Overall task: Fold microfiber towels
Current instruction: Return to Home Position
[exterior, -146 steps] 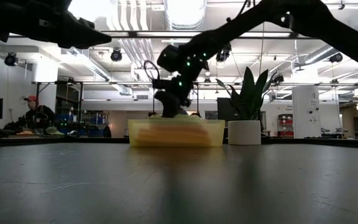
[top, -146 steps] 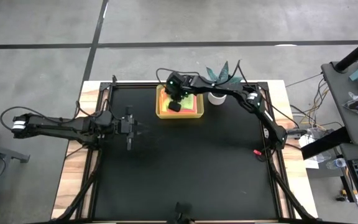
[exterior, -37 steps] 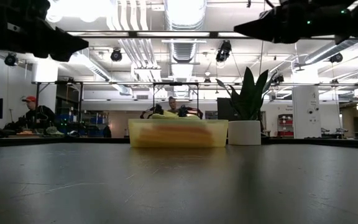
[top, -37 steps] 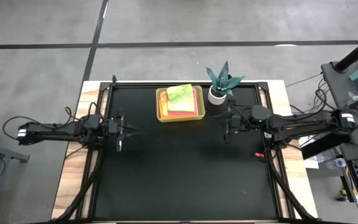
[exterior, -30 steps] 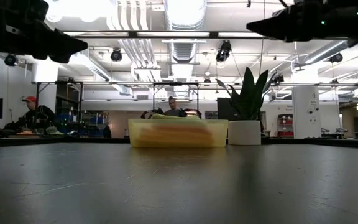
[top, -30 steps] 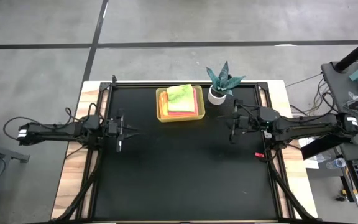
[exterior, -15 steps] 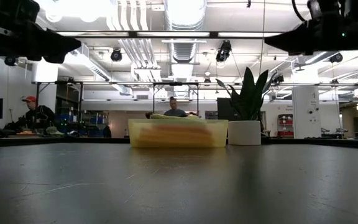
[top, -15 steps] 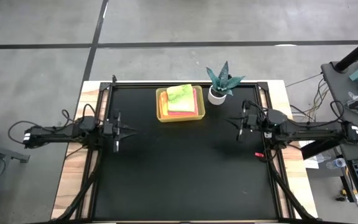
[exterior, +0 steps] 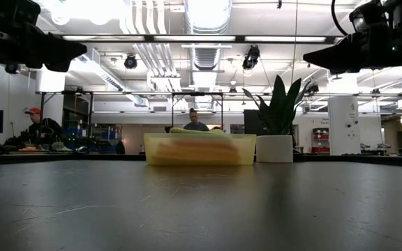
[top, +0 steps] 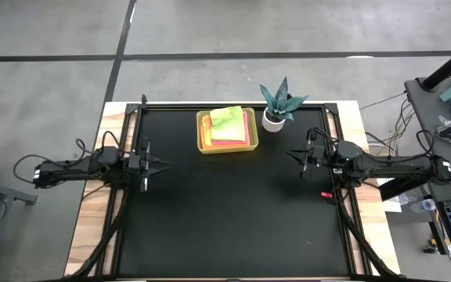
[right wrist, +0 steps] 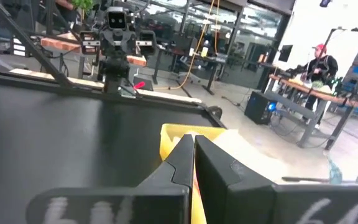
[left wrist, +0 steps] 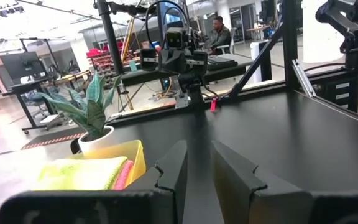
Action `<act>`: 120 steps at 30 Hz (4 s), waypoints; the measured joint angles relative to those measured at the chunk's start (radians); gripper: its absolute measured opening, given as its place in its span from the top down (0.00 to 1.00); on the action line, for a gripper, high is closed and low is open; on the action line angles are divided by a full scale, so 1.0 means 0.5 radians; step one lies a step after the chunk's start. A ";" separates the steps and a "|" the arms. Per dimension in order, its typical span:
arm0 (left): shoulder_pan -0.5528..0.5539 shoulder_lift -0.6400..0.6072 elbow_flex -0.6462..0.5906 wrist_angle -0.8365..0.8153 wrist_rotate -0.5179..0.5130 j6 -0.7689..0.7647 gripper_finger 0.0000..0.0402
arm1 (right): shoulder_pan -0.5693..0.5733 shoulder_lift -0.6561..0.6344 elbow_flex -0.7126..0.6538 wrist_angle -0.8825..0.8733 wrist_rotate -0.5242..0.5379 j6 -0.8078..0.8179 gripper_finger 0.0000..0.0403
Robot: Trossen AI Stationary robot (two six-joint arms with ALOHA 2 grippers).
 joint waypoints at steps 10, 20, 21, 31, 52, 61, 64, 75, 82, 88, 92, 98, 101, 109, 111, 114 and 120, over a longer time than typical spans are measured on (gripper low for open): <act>0.000 -0.029 -0.009 -0.045 0.022 -0.015 0.86 | 0.000 -0.015 -0.074 -0.071 0.001 0.091 0.98; 0.000 -0.062 -0.084 -0.012 0.090 -0.034 0.86 | 0.001 -0.017 -0.151 -0.056 0.034 0.174 0.98; 0.000 -0.061 -0.097 0.007 0.091 -0.059 0.86 | 0.001 -0.017 -0.155 -0.057 0.034 0.174 0.98; -0.001 -0.057 -0.195 0.203 0.137 -0.261 0.86 | 0.002 -0.016 -0.191 -0.128 0.034 0.223 0.98; -0.001 0.007 -0.198 0.232 0.125 -0.275 0.86 | 0.001 0.001 -0.193 -0.245 0.053 0.067 0.98; -0.001 0.007 -0.198 0.234 0.125 -0.270 0.86 | 0.001 0.001 -0.194 -0.276 0.053 0.052 0.98; -0.001 0.007 -0.198 0.235 0.125 -0.269 0.86 | 0.001 0.001 -0.194 -0.284 0.052 0.165 0.98; -0.001 0.007 -0.199 0.235 0.125 -0.268 0.86 | 0.001 0.001 -0.194 -0.284 0.052 0.192 0.98; -0.001 0.006 -0.200 0.235 0.125 -0.267 0.86 | 0.001 0.001 -0.195 -0.284 0.052 0.190 0.98; -0.001 0.007 -0.200 0.235 0.125 -0.267 0.86 | 0.001 0.001 -0.195 -0.284 0.052 0.194 0.98; -0.001 0.007 -0.200 0.235 0.125 -0.267 0.86 | 0.001 0.001 -0.195 -0.284 0.052 0.193 0.98; -0.001 0.008 -0.201 0.235 0.125 -0.267 0.86 | 0.001 0.001 -0.196 -0.284 0.052 0.193 0.98; -0.001 0.007 -0.201 0.235 0.125 -0.267 0.86 | 0.001 0.001 -0.196 -0.284 0.052 0.193 0.98; -0.001 0.007 -0.201 0.236 0.125 -0.267 0.86 | 0.001 0.001 -0.196 -0.285 0.052 0.190 0.98; -0.001 0.007 -0.201 0.236 0.125 -0.267 0.86 | 0.001 0.001 -0.196 -0.284 0.052 0.194 0.98; -0.001 0.007 -0.201 0.236 0.125 -0.267 0.86 | 0.001 0.001 -0.196 -0.284 0.052 0.190 0.98; -0.001 0.007 -0.201 0.236 0.125 -0.267 0.86 | 0.001 0.001 -0.196 -0.284 0.052 0.194 0.98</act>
